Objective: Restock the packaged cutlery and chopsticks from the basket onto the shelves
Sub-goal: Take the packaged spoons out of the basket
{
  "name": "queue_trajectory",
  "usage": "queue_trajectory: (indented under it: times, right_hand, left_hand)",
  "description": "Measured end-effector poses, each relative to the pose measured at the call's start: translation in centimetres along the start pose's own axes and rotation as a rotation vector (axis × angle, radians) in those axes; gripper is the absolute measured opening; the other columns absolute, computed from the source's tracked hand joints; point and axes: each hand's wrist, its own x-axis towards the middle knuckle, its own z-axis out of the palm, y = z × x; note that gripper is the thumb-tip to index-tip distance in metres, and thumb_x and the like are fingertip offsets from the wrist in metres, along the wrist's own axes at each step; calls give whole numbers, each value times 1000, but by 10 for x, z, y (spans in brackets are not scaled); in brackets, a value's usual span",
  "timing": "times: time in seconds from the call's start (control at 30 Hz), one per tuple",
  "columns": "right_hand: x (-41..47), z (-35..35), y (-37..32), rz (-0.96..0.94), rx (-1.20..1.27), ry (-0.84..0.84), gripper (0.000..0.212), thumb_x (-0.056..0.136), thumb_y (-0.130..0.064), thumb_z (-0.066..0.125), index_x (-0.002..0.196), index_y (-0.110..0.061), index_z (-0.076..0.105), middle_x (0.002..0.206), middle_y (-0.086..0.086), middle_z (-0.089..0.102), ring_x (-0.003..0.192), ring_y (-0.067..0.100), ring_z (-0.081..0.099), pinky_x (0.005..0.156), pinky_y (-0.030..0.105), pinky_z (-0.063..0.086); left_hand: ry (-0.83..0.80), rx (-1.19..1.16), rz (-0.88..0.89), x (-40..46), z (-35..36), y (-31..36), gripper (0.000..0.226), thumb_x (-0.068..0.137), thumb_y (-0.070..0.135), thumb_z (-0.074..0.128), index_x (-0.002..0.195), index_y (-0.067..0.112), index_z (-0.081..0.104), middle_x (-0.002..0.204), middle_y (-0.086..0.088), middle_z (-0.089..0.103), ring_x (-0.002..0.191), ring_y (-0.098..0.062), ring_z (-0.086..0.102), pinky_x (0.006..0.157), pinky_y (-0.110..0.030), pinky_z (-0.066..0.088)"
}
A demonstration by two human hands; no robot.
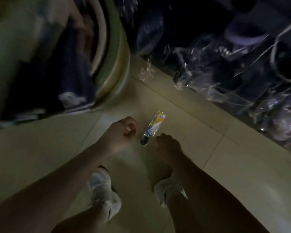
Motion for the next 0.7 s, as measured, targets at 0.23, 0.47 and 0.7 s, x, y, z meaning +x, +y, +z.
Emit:
queue_trajectory:
  times: [0.23, 0.47, 0.7]
  right_hand:
    - [124, 91, 26, -169, -223, 127, 34, 69, -20, 46, 84, -27, 75, 98, -5, 74, 82, 16, 71, 55, 24, 50]
    - [143, 124, 53, -284, -375, 365, 27, 78, -18, 46, 74, -21, 72, 82, -2, 73, 77, 21, 67, 81, 33, 36]
    - [84, 163, 88, 144, -109, 48, 82, 65, -44, 78, 133, -8, 48, 131, 12, 55, 109, 26, 59, 81, 36, 49]
  left_hand:
    - [15, 37, 53, 81, 58, -60, 13, 83, 7, 56, 94, 12, 60, 87, 1, 64, 62, -3, 57, 55, -4, 36]
    - [5, 20, 33, 94, 65, -77, 14, 86, 12, 55, 88, 25, 55, 85, 6, 62, 78, -20, 64, 57, -5, 39]
    - [-65, 3, 20, 71, 66, -72, 10, 88, 14, 53, 91, 23, 54, 95, -3, 64, 81, -26, 65, 69, -24, 48]
